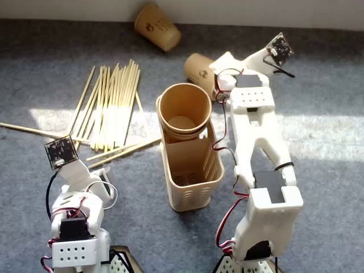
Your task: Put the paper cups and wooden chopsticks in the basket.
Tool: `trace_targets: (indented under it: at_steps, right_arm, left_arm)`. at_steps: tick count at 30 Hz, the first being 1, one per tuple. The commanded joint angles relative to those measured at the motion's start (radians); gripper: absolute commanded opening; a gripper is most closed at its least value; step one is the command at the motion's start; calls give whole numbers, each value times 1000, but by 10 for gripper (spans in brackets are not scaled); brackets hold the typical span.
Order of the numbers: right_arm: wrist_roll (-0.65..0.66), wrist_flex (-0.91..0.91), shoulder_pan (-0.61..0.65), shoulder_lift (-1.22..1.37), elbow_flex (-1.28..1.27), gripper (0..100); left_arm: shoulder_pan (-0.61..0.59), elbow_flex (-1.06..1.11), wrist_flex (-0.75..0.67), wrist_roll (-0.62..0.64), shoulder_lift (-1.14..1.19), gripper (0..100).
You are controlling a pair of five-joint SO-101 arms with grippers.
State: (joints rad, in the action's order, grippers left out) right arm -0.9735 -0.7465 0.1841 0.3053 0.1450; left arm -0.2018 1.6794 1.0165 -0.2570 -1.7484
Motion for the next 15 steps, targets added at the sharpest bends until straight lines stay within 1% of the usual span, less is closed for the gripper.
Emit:
trace_targets:
  at_steps: [1,9,15]
  right_arm:
    - [-2,5,-7,-15,38,269]
    - [-3,1,4,96,48,267]
    - [-3,1,38,104,45,267]
  left_arm:
    - [18,18,-9,2,1,214]
    - [18,18,3,2,1,215]
    - [18,18,3,2,1,215]
